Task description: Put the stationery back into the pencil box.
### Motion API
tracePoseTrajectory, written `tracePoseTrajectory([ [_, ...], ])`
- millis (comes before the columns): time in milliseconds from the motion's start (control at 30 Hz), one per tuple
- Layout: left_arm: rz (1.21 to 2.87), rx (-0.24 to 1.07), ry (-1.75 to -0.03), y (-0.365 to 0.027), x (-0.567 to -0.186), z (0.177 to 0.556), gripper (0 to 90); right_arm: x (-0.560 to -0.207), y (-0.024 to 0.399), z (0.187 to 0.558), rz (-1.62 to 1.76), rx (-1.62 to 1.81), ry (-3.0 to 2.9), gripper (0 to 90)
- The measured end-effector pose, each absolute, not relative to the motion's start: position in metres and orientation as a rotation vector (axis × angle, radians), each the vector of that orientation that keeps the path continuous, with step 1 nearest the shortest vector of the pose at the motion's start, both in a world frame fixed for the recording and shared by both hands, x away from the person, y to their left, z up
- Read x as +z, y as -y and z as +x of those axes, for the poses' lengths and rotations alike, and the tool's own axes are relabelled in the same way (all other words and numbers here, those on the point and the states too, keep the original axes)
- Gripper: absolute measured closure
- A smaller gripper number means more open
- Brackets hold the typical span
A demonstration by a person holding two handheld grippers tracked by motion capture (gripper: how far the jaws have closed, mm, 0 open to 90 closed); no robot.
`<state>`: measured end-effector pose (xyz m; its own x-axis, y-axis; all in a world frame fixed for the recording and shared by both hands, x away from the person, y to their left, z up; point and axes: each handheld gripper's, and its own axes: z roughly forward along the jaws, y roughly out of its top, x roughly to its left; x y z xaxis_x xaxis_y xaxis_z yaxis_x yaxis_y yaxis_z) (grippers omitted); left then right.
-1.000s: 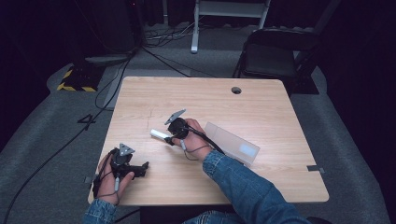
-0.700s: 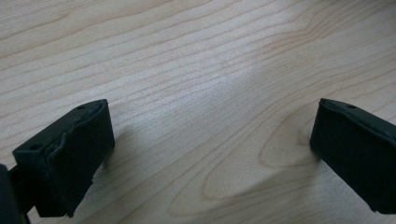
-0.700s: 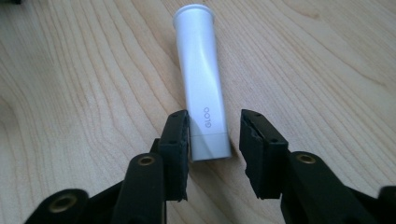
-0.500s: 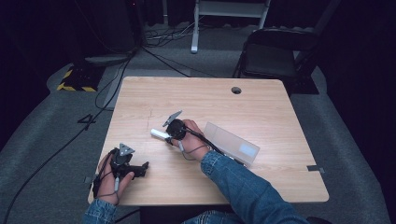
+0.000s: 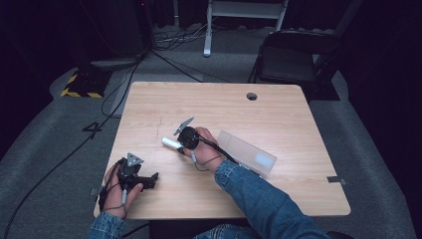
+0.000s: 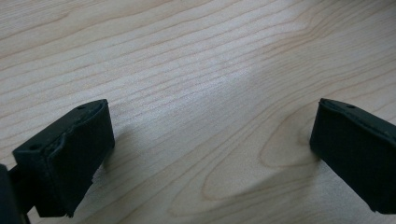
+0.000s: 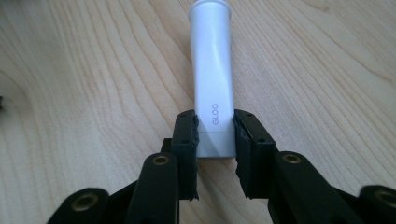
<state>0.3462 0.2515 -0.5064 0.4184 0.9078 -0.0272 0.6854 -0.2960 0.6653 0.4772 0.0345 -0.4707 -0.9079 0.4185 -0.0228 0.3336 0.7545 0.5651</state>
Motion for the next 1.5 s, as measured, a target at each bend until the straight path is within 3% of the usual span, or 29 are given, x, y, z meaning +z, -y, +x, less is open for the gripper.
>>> tracePoseTrajectory([
  [767, 2.079, 0.482, -1.344, -0.252, -0.506, 0.346, 0.2, -0.421, 0.017, 0.444, 0.555, 1.088, -2.753, 71.9],
  [1500, 2.056, 0.492, -1.378, -0.248, -0.506, 0.348, 0.0, -0.382, 0.115, 0.416, 0.535, 1.156, -2.719, 71.9],
])
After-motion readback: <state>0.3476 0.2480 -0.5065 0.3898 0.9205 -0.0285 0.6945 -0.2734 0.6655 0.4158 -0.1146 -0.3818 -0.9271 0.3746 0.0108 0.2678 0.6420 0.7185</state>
